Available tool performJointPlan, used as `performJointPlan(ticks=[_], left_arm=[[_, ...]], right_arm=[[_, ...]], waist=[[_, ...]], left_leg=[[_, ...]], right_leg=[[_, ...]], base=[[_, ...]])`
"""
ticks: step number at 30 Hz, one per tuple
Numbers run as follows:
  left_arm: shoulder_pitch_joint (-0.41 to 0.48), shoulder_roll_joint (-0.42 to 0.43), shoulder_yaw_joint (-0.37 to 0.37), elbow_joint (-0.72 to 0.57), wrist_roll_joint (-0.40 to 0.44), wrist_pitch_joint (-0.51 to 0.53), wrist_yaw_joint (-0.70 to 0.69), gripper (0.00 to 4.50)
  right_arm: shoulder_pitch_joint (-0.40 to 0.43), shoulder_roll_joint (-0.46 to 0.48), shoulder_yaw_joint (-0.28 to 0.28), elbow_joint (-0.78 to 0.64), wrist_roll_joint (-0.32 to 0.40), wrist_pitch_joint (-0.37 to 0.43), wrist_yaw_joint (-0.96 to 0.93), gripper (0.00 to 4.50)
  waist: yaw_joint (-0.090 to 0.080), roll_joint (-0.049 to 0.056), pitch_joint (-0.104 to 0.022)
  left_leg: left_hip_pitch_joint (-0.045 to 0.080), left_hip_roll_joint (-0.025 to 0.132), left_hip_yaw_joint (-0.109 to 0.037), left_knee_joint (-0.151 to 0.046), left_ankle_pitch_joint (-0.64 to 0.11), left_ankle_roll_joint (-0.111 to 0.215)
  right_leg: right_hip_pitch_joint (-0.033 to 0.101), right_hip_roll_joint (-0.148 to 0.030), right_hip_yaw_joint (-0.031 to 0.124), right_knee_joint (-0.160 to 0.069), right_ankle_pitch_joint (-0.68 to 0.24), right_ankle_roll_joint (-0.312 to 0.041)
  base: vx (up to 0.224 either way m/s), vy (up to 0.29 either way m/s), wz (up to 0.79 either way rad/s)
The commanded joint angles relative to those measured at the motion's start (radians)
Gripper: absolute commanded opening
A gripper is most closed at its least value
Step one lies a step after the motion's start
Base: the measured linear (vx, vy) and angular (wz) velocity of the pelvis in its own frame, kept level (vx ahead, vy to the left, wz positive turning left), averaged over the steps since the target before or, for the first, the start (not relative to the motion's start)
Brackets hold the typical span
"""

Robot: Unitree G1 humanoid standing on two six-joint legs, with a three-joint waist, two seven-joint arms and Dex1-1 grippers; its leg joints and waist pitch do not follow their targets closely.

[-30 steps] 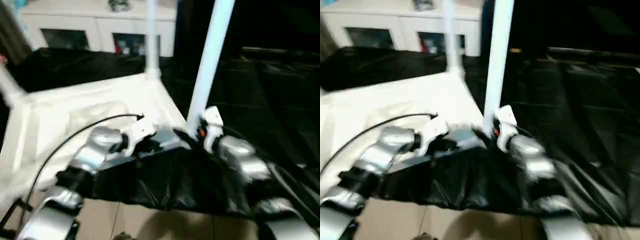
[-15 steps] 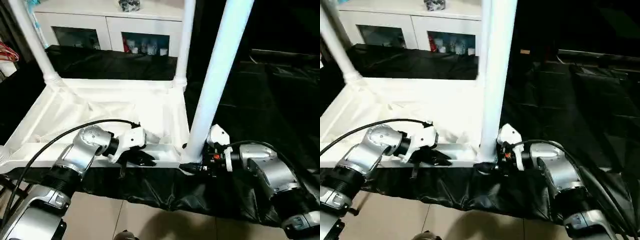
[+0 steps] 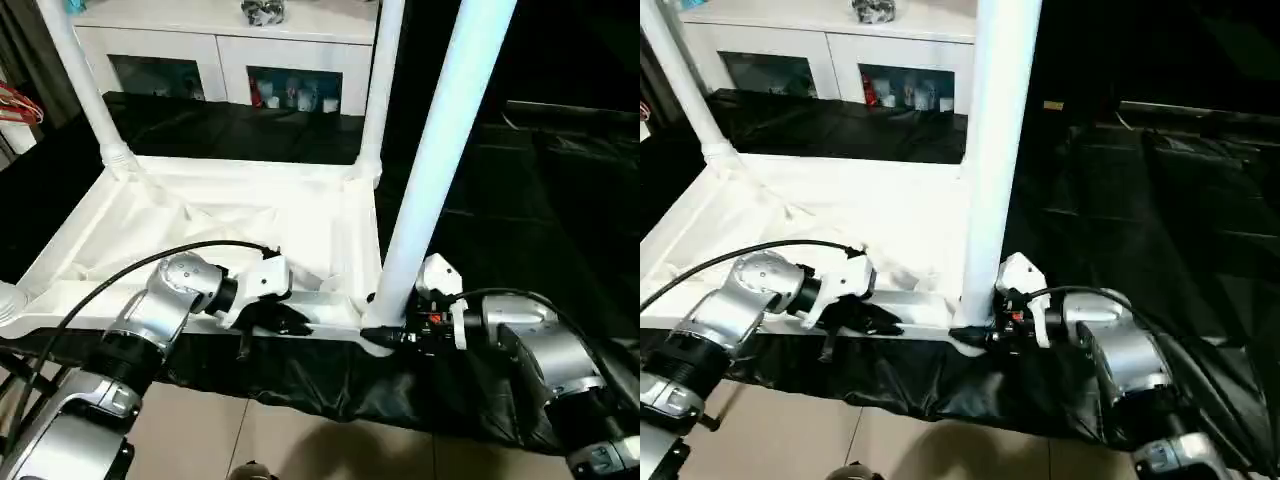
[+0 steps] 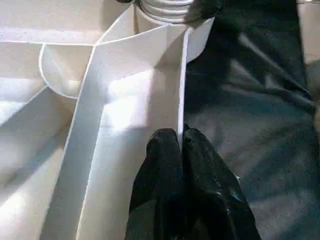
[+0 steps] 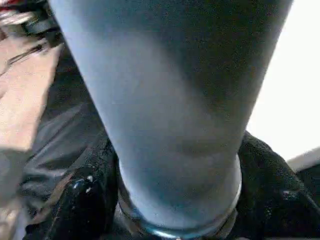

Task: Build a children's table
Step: Rotate leg to tighten

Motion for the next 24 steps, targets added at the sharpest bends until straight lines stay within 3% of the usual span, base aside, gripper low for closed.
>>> performJointPlan(ticks=[1, 4, 7, 11, 12, 14, 15, 17, 18, 19, 21, 24], left_arm=[[-0.055, -0.075, 0.015, 0.011, 0.006, 0.021, 0.148, 0.00], [-0.096, -0.155, 0.022, 0.057, 0.050, 0.084, 0.320, 0.00], [-0.109, -0.206, 0.022, 0.060, 0.072, 0.123, 0.408, 0.00], [-0.116, -0.275, 0.014, 0.071, 0.091, 0.146, 0.484, 0.00], [-0.117, -0.285, 0.009, 0.075, 0.099, 0.138, 0.493, 0.00], [-0.118, -0.289, 0.007, 0.078, 0.102, 0.134, 0.497, 0.00], [-0.118, -0.290, 0.003, 0.081, 0.108, 0.130, 0.497, 0.00], [-0.116, -0.290, 0.001, 0.080, 0.110, 0.127, 0.497, 0.00], [-0.112, -0.284, -0.001, 0.078, 0.111, 0.123, 0.487, 0.00], [-0.110, -0.280, -0.003, 0.077, 0.111, 0.121, 0.483, 0.00], [-0.099, -0.260, -0.009, 0.069, 0.107, 0.086, 0.448, 0.00], [-0.072, -0.222, -0.019, 0.042, 0.092, 0.055, 0.364, 0.00]], right_arm=[[-0.011, 0.090, 0.051, 0.023, 0.006, 0.003, -0.054, 2.72], [-0.062, 0.206, -0.017, 0.154, -0.020, -0.008, -0.306, 2.72], [-0.104, 0.285, -0.055, 0.245, -0.036, -0.019, -0.476, 2.71], [-0.191, 0.390, -0.098, 0.390, -0.061, -0.068, -0.697, 2.71], [-0.208, 0.407, -0.102, 0.417, -0.072, -0.091, -0.721, 2.71], [-0.215, 0.415, -0.104, 0.428, -0.078, -0.103, -0.726, 2.71], [-0.225, 0.421, -0.102, 0.449, -0.103, -0.136, -0.734, 2.71], [-0.229, 0.425, -0.106, 0.459, -0.104, -0.147, -0.731, 3.26], [-0.228, 0.425, -0.115, 0.456, -0.089, -0.144, -0.708, 3.42], [-0.231, 0.427, -0.124, 0.461, -0.076, -0.146, -0.695, 3.42], [-0.226, 0.415, -0.128, 0.452, -0.062, -0.151, -0.654, 3.66], [-0.206, 0.366, -0.085, 0.423, -0.094, -0.177, -0.586, 3.85]], waist=[[-0.007, -0.010, -0.055], [-0.016, -0.014, -0.057], [-0.031, -0.010, -0.055], [-0.036, -0.001, -0.059], [-0.040, 0.007, -0.060], [-0.040, 0.005, -0.062], [-0.039, 0.018, -0.064], [-0.043, 0.009, -0.064], [-0.043, 0.021, -0.066], [-0.045, 0.017, -0.069], [-0.046, 0.018, -0.068], [-0.049, 0.016, -0.068]], left_leg=[[0.007, 0.022, -0.006, -0.069, -0.298, 0.015], [0.012, 0.018, -0.009, -0.067, -0.301, -0.002], [0.010, 0.018, -0.012, -0.070, -0.310, -0.006], [0.006, 0.017, -0.011, -0.070, -0.309, 0.001], [0.006, 0.016, -0.013, -0.071, -0.314, -0.005], [0.009, 0.017, -0.011, -0.071, -0.321, -0.002], [0.006, 0.018, -0.012, -0.070, -0.312, -0.001], [-0.001, 0.017, -0.010, -0.072, -0.298, 0.006], [0.001, 0.018, -0.009, -0.070, -0.293, 0.009], [0.002, 0.017, -0.006, -0.067, -0.285, 0.015], [-0.001, 0.016, -0.006, -0.068, -0.279, 0.023], [-0.004, 0.017, -0.006, -0.068, -0.271, 0.030]], right_leg=[[0.042, -0.076, 0.046, -0.089, -0.460, -0.120], [0.040, -0.081, 0.041, -0.098, -0.540, -0.089], [0.039, -0.079, 0.038, -0.100, -0.530, -0.091], [0.039, -0.077, 0.042, -0.097, -0.477, -0.098], [0.041, -0.076, 0.040, -0.096, -0.466, -0.103], [0.039, -0.075, 0.042, -0.093, -0.436, -0.110], [0.042, -0.075, 0.045, -0.086, -0.392, -0.123], [0.049, -0.070, 0.045, -0.080, -0.336, -0.137], [0.047, -0.070, 0.046, -0.078, -0.311, -0.146], [0.048, -0.070, 0.048, -0.076, -0.275, -0.161], [0.052, -0.068, 0.046, -0.074, -0.263, -0.168], [0.055, -0.070, 0.045, -0.075, -0.279, -0.163]], base=[[0.000, 0.000, 0.00], [0.000, 0.000, 0.00], [0.000, 0.000, 0.00], [0.000, 0.000, 0.00], [0.000, 0.000, 0.00], [0.000, 0.000, 0.00], [0.000, 0.000, 0.00], [0.000, 0.000, 0.00], [0.000, 0.000, 0.00], [0.000, 0.000, 0.00], [0.000, 0.000, 0.00], [0.000, 0.000, 0.00]])
